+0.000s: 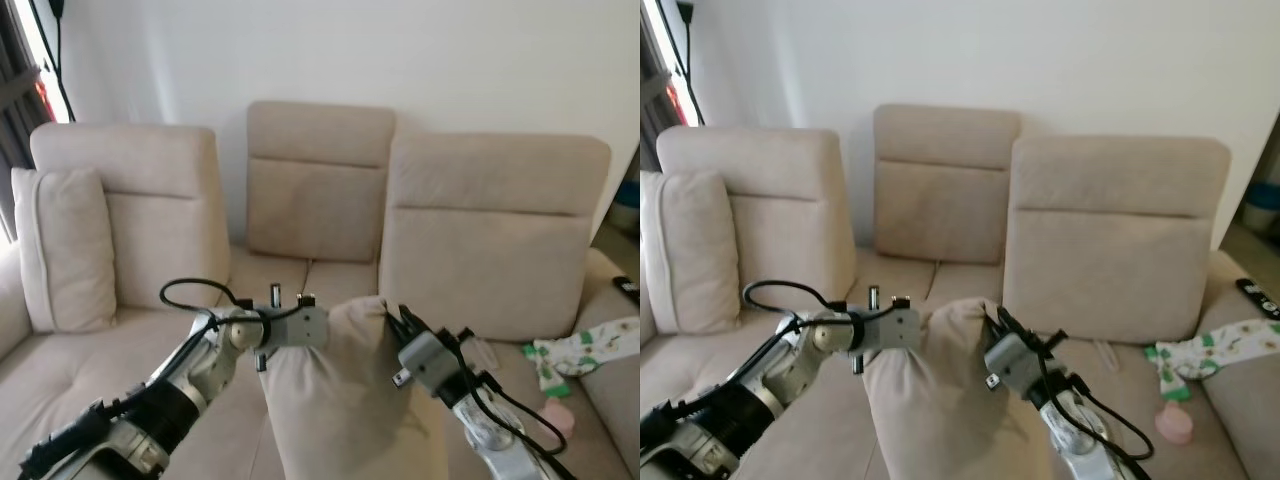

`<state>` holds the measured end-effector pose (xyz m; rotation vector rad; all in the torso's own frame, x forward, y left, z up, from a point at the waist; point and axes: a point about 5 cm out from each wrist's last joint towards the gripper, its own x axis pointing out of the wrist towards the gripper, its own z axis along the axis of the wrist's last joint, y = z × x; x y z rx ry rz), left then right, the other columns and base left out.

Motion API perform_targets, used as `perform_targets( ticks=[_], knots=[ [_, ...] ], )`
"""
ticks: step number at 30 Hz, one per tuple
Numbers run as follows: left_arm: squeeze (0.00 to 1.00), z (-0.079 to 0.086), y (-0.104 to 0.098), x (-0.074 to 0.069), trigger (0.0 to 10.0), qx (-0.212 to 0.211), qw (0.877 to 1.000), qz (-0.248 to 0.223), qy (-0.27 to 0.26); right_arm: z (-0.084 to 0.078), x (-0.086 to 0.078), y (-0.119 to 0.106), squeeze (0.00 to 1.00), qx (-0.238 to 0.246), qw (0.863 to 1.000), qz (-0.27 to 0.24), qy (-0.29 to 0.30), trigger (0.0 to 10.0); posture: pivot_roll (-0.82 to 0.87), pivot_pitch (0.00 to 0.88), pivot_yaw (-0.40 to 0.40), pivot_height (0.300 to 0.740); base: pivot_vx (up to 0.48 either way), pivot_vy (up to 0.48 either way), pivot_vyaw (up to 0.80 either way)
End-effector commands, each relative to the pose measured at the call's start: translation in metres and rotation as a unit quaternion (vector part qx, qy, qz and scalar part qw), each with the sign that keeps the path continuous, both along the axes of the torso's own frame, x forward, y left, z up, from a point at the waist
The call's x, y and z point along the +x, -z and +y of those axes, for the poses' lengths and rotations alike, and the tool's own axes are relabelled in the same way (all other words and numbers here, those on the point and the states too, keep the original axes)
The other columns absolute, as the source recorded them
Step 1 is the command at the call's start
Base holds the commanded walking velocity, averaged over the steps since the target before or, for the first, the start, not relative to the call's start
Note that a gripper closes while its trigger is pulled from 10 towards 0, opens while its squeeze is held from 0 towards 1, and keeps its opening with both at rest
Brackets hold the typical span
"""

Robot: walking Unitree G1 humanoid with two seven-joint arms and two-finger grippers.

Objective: Move the pillow to the sofa from floor

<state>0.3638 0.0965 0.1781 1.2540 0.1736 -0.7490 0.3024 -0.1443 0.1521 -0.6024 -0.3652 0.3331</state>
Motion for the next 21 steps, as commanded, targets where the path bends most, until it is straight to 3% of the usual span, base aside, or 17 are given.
perform_targets(
  ticks=[1,16,21],
  knots=[
    [0.00,-0.012,-0.023,0.004,10.0,-0.021,0.998,-0.052,0.016,-0.012,0.004,-0.012,0.00,0.038,0.999,-0.010,0.030,10.0,-0.06,0.000,0.043,0.740,0.000,0.000,0.00],
    [0.00,-0.032,-0.056,0.013,10.0,-0.064,0.989,-0.130,0.020,-0.037,0.010,-0.024,0.00,0.106,0.989,-0.007,0.106,10.0,-0.08,0.000,0.051,0.740,0.000,0.000,0.00],
    [0.00,-0.046,-0.050,0.010,10.0,-0.048,0.991,-0.113,0.054,-0.036,0.009,-0.020,0.00,0.113,0.988,0.012,0.105,10.0,-0.09,0.000,0.055,0.740,0.000,0.000,0.00]
  ],
)
